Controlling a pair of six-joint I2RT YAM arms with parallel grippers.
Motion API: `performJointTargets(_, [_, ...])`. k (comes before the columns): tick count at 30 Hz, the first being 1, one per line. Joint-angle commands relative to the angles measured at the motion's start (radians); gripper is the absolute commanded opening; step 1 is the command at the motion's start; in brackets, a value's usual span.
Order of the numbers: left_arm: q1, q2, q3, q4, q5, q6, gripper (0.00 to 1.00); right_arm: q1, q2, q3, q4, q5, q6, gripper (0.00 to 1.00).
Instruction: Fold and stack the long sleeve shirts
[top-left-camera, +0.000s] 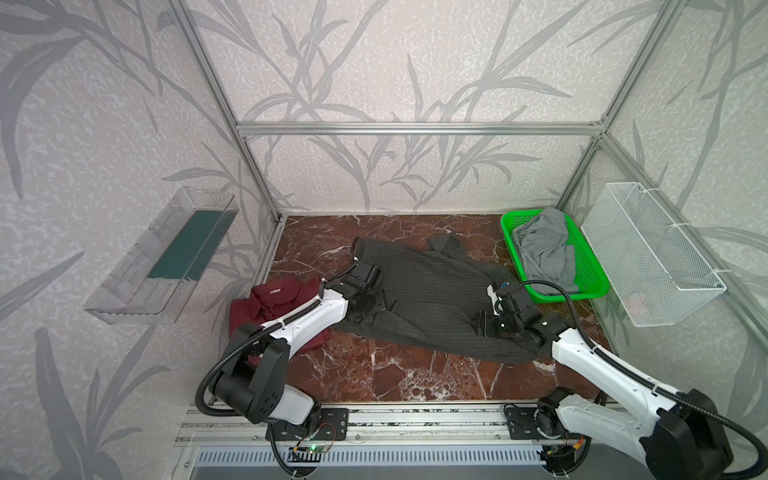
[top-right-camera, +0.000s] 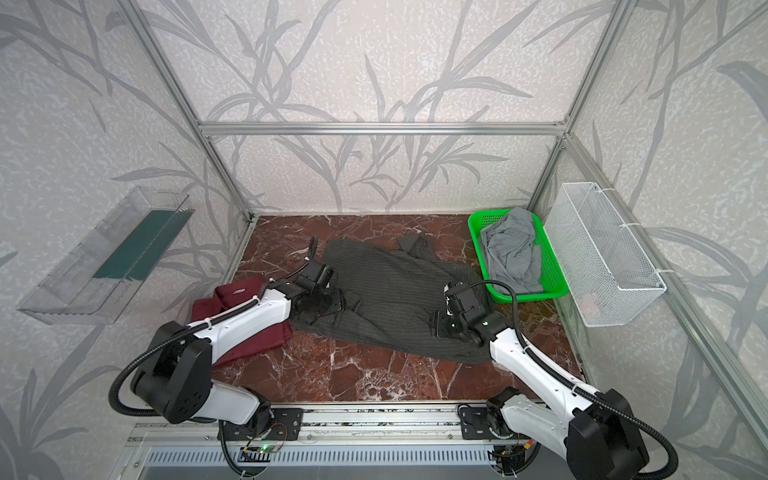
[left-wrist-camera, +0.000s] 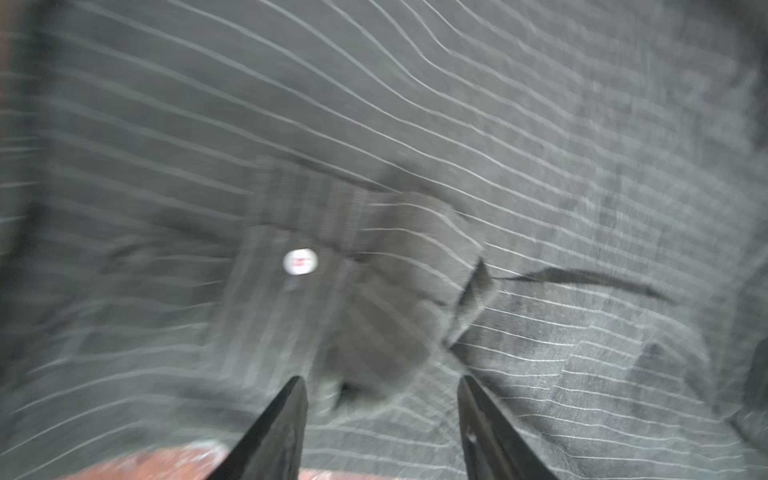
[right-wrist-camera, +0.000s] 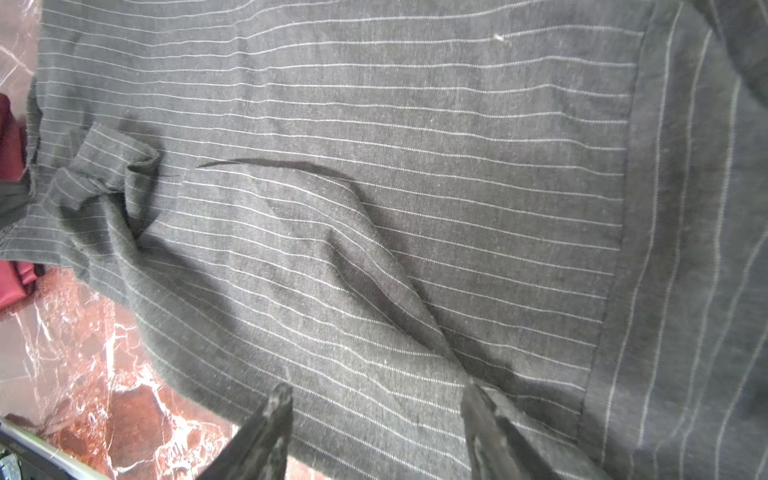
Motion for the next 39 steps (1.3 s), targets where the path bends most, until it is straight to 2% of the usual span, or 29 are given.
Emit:
performJointTargets(1, [-0.012, 0.052, 0.037, -0.048, -0.057, 0.049, 0.58, 0.002, -0.021, 0.021, -0.045, -0.015, -0.042, 0.65])
performJointTargets(5, [-0.013, 0.094, 0.065, -0.064, -0.133, 0.063, 0.51, 0.001, -0.036, 0.015, -0.038, -0.034, -0.051, 0.65])
performJointTargets(14, [-0.016, 0.151, 0.105, -0.077, -0.216, 0.081, 0.3, 0.001, -0.062, -0.006, -0.022, -0.031, -0.062, 0.65])
performJointTargets(18, [-0.026, 0.164, 0.152, -0.117, -0.254, 0.103, 0.08, 0.002, -0.059, -0.047, 0.023, -0.026, -0.05, 0.65])
performJointTargets(20, [-0.03, 0.15, 0.178, -0.151, -0.291, 0.126, 0.0, 0.0, -0.052, -0.072, 0.04, -0.007, -0.02, 0.65])
performJointTargets(28, [-0.067, 0.127, 0.353, -0.321, -0.484, 0.298, 0.0, 0.002, 0.023, -0.154, 0.138, 0.012, 0.075, 0.65])
performJointTargets(33, [-0.136, 0.187, 0.432, -0.403, -0.676, 0.418, 0.0, 0.001, 0.053, -0.192, 0.181, 0.04, 0.097, 0.64])
performJointTargets(35, [-0.175, 0.215, 0.428, -0.403, -0.83, 0.419, 0.06, 0.0, 0.058, -0.204, 0.186, 0.05, 0.099, 0.64])
performJointTargets(37, [-0.177, 0.255, 0.426, -0.414, -0.858, 0.43, 0.1, 0.0, 0.051, -0.218, 0.189, 0.06, 0.099, 0.64])
performJointTargets(39, [-0.18, 0.289, 0.432, -0.44, -0.84, 0.406, 0.12, 0.0, 0.038, -0.233, 0.193, 0.07, 0.1, 0.64])
